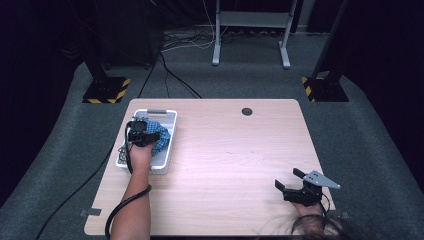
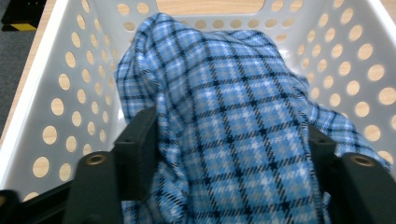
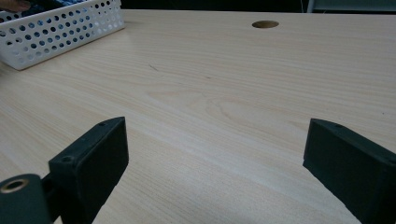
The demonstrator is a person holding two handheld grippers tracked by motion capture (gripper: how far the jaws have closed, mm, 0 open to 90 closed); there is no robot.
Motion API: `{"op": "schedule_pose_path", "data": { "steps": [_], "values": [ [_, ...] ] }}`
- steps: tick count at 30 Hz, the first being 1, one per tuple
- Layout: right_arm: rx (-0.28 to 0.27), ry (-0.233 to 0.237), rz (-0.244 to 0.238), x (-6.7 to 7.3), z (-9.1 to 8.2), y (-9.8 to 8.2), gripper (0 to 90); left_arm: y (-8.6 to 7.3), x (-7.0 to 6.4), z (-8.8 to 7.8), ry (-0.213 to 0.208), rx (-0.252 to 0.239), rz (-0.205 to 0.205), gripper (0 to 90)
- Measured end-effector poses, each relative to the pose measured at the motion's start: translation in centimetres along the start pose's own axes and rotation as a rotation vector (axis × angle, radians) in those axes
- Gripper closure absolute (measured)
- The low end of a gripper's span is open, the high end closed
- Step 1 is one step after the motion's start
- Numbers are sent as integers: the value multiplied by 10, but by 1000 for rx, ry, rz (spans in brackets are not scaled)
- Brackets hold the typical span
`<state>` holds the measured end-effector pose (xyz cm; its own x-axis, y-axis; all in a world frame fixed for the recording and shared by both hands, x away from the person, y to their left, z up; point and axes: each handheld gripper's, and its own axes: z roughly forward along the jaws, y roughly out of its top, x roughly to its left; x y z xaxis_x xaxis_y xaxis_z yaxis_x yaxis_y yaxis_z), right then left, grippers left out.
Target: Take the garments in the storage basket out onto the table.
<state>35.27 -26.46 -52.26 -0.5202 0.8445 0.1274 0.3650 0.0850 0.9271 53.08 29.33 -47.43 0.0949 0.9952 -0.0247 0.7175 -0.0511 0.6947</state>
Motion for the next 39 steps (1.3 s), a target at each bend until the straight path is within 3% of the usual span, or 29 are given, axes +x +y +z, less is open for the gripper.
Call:
{"op": "schedule_pose_path", "data": {
  "steps": [11, 27, 39],
  "values": [
    [0, 1, 3, 0, 0, 0, 56, 0, 2, -2, -9, -13, -18, 491],
    [-1, 2, 4, 0, 0, 0, 56, -1, 1, -4, -1, -31, -14, 522],
    [-2, 5, 6, -1, 0, 0, 56, 0, 2, -15, 2, -95, -17, 568]
  ]
}}
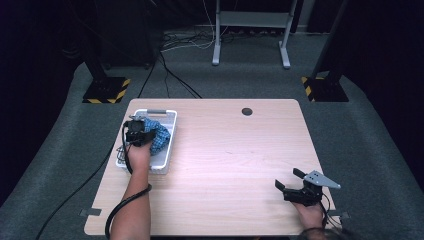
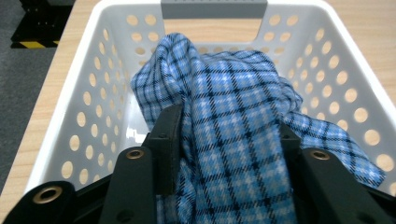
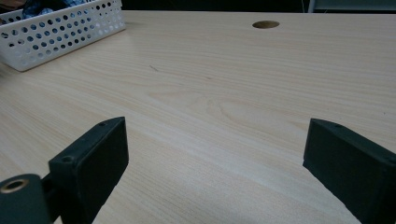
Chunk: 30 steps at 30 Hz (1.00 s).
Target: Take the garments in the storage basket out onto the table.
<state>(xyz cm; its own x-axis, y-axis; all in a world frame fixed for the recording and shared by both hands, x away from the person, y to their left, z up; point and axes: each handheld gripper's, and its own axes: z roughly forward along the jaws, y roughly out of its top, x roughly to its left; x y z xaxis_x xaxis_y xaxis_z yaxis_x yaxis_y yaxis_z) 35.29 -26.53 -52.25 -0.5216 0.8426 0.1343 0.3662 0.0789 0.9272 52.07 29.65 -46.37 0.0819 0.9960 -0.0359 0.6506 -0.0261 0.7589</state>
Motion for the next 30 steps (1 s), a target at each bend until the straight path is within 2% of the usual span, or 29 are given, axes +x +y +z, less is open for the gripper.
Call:
{"op": "schedule_pose_path", "data": {
  "steps": [9, 12, 16, 21, 30],
  "values": [
    [0, 0, 1, 0, 0, 0, 56, 4, -2, -15, 11, -84, 15, 647],
    [-1, 0, 1, 0, 0, 0, 56, 4, -2, -14, 5, -77, 21, 677],
    [-2, 0, 3, 0, 0, 0, 56, 4, -5, -11, 4, -44, 44, 714],
    [-2, 1, 1, 0, 0, 0, 56, 5, -11, -10, 47, -34, 94, 774],
    [-4, 2, 1, 0, 0, 0, 56, 1, -7, -16, 60, -81, 71, 831]
  ]
}}
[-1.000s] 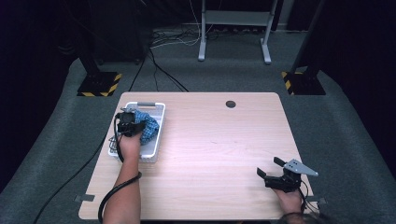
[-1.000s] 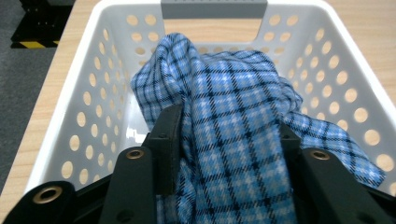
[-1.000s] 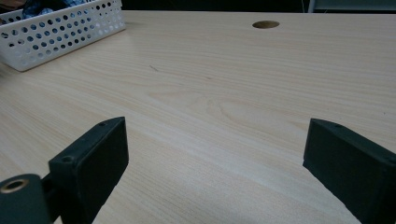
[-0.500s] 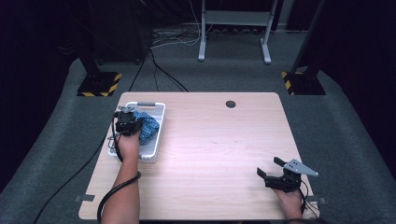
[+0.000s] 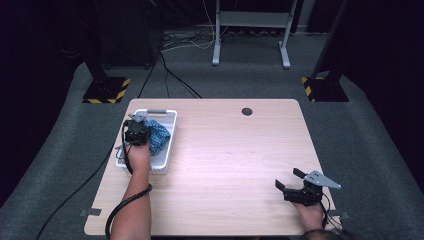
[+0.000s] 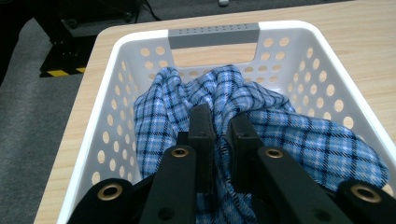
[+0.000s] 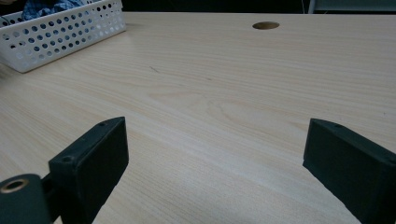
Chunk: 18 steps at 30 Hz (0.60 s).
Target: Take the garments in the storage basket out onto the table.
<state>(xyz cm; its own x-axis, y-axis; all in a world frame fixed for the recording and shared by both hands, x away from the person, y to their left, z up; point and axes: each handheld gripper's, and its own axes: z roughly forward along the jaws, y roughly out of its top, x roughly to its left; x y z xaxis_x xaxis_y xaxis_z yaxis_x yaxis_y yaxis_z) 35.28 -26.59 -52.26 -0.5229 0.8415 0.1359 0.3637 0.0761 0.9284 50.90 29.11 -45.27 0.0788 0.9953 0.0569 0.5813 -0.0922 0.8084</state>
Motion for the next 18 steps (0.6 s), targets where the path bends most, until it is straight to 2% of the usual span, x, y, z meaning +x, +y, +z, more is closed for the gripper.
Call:
{"op": "schedule_pose_path", "data": {
  "steps": [5, 10, 18],
  "values": [
    [-1, 1, 3, 0, 0, 0, 57, 0, 4, -6, -12, -23, -15, 840],
    [-1, 1, 3, 0, 0, 0, 56, 4, 7, -16, -31, -76, -36, 842],
    [0, 1, 4, 0, 0, 0, 57, 13, 5, -37, -48, -155, -33, 841]
  ]
}}
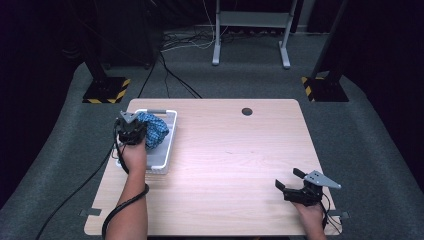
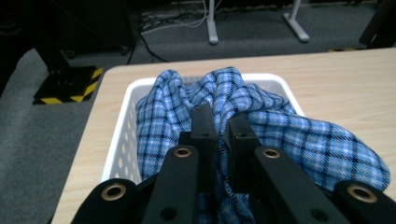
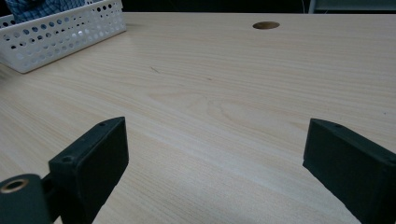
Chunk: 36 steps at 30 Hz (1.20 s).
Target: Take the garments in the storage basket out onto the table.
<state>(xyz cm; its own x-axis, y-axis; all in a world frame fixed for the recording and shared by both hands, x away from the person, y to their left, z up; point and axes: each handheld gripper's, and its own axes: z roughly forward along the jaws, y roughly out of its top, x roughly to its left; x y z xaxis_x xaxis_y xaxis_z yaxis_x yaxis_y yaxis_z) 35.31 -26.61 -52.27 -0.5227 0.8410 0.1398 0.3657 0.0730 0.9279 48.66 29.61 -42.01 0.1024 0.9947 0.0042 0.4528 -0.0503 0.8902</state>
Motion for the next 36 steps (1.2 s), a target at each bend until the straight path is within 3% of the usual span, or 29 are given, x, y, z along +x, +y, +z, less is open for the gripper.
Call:
{"op": "schedule_pose_path", "data": {
  "steps": [20, 36],
  "values": [
    [2, -2, 7, 0, 0, 0, 56, 26, 2, -47, -41, -175, -28, 837],
    [1, -4, 8, 0, 0, 0, 56, 38, -3, -64, -56, -224, -15, 837]
  ]
}}
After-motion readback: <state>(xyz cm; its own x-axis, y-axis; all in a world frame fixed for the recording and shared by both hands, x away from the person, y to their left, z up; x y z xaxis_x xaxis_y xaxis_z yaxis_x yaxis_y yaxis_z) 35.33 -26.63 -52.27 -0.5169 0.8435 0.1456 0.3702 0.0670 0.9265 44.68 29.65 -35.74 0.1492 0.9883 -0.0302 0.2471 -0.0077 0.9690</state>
